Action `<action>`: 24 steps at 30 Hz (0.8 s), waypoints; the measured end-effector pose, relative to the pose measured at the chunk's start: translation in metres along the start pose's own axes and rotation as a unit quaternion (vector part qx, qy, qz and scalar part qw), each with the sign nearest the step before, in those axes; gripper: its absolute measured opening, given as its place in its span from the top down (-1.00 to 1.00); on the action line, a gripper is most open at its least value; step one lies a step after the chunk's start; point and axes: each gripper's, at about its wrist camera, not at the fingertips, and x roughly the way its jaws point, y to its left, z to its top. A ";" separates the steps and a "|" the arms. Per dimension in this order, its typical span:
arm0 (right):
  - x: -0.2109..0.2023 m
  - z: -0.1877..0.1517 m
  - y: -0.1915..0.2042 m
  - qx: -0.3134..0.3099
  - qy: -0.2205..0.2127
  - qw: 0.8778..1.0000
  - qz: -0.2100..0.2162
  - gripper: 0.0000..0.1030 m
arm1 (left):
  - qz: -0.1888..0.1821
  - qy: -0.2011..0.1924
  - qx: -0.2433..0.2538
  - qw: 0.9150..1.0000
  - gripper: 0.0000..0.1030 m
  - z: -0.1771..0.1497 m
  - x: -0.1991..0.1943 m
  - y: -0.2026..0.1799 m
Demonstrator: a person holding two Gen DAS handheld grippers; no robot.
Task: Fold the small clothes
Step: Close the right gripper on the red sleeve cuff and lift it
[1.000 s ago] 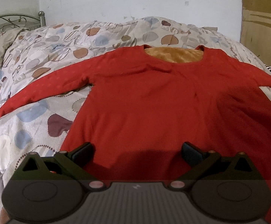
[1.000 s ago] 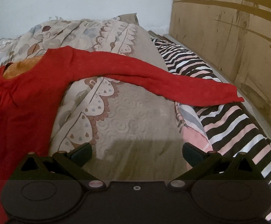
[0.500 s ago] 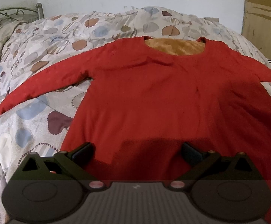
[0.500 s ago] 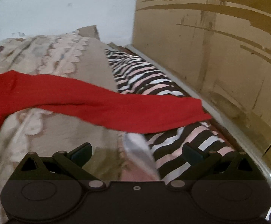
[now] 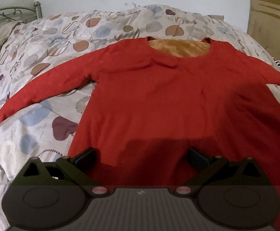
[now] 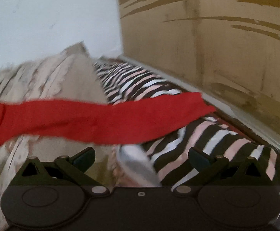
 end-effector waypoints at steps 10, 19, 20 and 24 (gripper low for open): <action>0.041 0.031 -0.052 0.168 -0.015 0.985 -0.032 -0.50 | -0.004 0.002 -0.012 1.000 -1.00 0.002 -0.013 0.011; 0.064 0.060 -0.057 0.192 -0.010 0.978 -0.084 0.86 | 0.004 -0.015 -0.034 0.999 -1.00 0.015 -0.031 0.031; 0.059 0.061 -0.054 0.186 -0.016 0.979 -0.079 0.88 | 0.004 -0.017 -0.037 0.999 -1.00 0.016 -0.033 0.033; 0.028 0.074 -0.035 0.144 -0.056 0.987 -0.052 0.90 | -0.001 -0.026 -0.041 0.999 -1.00 0.021 -0.040 0.040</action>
